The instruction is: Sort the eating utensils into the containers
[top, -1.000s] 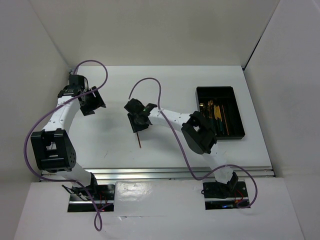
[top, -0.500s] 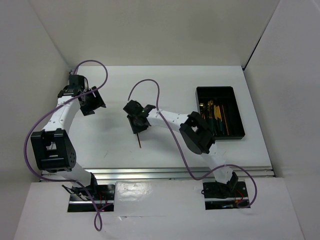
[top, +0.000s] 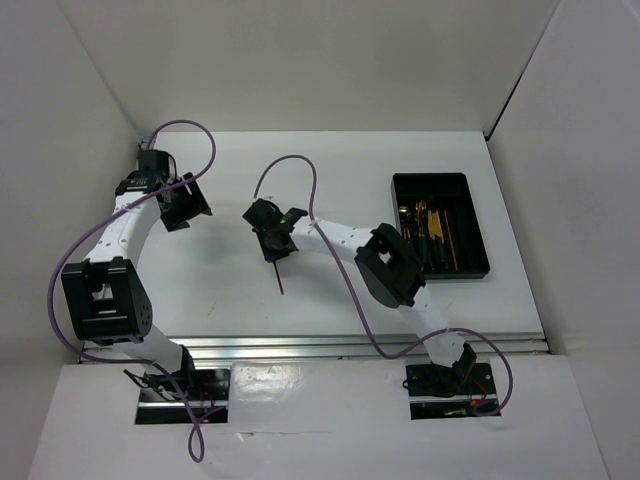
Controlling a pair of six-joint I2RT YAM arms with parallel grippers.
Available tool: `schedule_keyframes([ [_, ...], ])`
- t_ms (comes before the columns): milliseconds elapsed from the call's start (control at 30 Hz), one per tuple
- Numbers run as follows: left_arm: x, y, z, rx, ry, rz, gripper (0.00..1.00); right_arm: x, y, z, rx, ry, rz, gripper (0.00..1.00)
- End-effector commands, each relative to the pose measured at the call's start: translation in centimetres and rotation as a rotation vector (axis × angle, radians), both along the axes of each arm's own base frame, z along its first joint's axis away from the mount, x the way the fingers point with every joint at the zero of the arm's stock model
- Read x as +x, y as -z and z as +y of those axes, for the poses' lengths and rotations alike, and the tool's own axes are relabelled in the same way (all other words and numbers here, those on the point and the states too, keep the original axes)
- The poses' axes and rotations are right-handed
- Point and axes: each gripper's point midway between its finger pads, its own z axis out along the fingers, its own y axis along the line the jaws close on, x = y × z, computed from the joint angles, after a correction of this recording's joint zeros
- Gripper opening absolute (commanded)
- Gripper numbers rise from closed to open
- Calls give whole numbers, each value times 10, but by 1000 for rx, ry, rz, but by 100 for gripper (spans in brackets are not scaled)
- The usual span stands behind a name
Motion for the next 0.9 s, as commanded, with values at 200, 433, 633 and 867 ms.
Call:
schedule_keyframes([
  [200, 2, -10, 0, -12, -5, -24, 78, -9, 52, -33, -190, 42, 39, 12],
  [433, 2, -10, 0, -12, -5, -24, 78, 6, 16, -44, -233, 57, -61, 10],
  [633, 2, -10, 0, -12, -5, -24, 78, 38, -51, -60, -157, 42, -187, 10],
  [867, 2, -10, 0, -12, -5, -24, 78, 72, -83, -156, -261, 173, -243, 9],
])
